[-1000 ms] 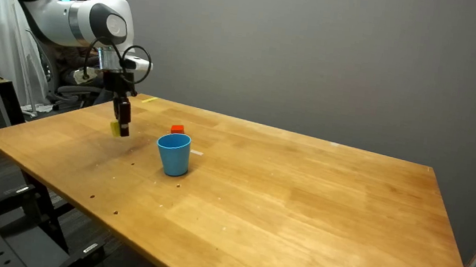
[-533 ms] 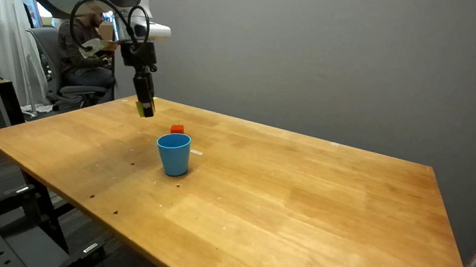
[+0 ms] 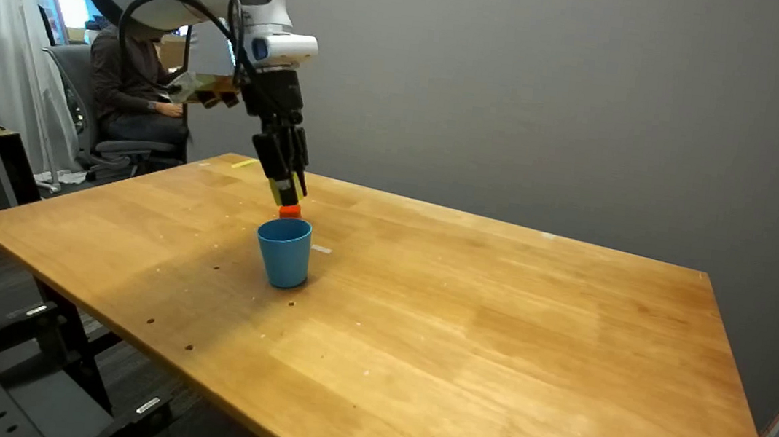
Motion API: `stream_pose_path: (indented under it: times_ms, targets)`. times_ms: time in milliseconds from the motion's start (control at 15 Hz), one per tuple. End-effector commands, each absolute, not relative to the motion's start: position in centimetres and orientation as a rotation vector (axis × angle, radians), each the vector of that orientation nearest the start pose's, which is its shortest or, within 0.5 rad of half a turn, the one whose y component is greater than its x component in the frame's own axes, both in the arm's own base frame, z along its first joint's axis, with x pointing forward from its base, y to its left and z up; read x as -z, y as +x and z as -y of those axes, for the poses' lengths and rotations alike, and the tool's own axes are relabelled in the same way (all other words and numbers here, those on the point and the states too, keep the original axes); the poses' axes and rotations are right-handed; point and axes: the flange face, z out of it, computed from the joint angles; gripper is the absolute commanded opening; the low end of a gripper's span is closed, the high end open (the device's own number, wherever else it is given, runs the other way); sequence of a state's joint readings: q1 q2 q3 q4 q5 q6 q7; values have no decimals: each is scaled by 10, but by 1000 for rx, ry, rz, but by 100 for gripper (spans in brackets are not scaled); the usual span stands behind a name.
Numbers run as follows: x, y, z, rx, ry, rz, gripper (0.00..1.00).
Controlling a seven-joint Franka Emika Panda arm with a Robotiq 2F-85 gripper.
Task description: Pick up the yellow block from the table and put it in the light blue cup.
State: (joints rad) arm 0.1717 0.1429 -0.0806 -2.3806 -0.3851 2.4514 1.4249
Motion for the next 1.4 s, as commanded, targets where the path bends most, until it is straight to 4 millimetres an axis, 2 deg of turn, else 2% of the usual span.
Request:
stream_pose_path:
  times_ms: [0, 200, 267, 333, 600, 800, 1333]
  targets:
    - [-251, 493, -40, 181, -2908, -1729, 20]
    - [-241, 491, -44, 112, -2921, -1720, 20]
    - [-239, 490, -46, 104, -2916, -1712, 70]
    - [-238, 489, -47, 97, -2918, -1708, 70]
    - [-244, 483, -57, 105, -2932, -1652, 99]
    - [-254, 473, -72, 117, -2955, -1556, 100]
    - [-296, 431, -133, 24, -3045, -1074, 100]
